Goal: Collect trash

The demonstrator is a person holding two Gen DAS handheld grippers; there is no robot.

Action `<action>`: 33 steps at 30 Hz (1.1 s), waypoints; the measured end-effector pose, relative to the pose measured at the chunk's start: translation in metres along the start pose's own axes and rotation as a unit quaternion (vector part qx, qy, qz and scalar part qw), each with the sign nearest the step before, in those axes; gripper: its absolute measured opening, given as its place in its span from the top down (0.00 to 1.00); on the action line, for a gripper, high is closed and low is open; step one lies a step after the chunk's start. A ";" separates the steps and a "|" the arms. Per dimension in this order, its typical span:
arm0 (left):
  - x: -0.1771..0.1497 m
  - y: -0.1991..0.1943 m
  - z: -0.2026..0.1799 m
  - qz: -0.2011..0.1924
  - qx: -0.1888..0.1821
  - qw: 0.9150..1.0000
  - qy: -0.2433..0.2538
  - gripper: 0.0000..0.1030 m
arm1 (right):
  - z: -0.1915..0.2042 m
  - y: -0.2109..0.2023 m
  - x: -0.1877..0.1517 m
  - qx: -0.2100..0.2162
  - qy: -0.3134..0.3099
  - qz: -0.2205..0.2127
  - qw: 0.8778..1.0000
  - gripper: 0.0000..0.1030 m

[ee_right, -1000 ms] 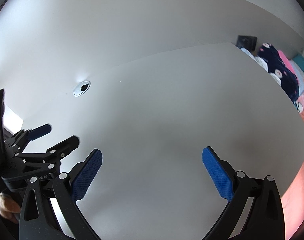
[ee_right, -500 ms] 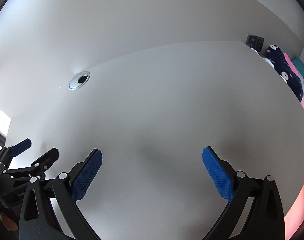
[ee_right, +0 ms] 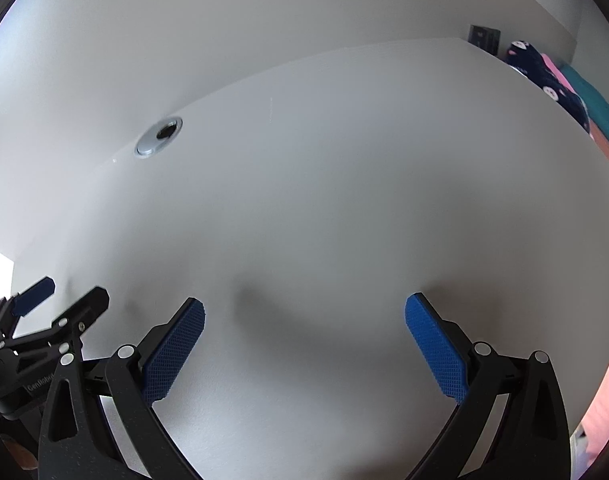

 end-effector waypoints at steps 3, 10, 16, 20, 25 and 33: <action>-0.003 0.005 0.005 0.002 -0.007 1.000 0.003 0.06 | 0.008 -0.001 -0.009 -0.017 -0.001 -0.009 1.000 0.03; -0.007 0.003 0.007 -0.013 -0.014 1.000 0.023 0.06 | 0.013 0.002 -0.017 -0.073 0.022 -0.039 0.996 0.03; -0.009 0.002 0.008 -0.031 -0.019 0.999 0.032 0.06 | 0.014 0.003 -0.018 -0.087 0.040 -0.058 0.994 0.03; -0.011 -0.001 0.011 -0.045 -0.021 0.998 0.035 0.06 | 0.015 0.002 -0.019 -0.092 0.045 -0.067 0.993 0.03; -0.011 -0.003 0.011 -0.044 -0.020 0.998 0.033 0.06 | 0.016 0.002 -0.019 -0.093 0.047 -0.067 0.992 0.02; -0.010 -0.002 0.012 -0.044 -0.020 0.998 0.032 0.06 | 0.015 0.002 -0.019 -0.093 0.048 -0.067 0.992 0.02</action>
Point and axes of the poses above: each gripper's, at about its wrist camera, not at the fingertips, and y roughly the way its jaws point, z to its left, x to its top, the point moved 4 cm from there along y, roughly the way its jaws point
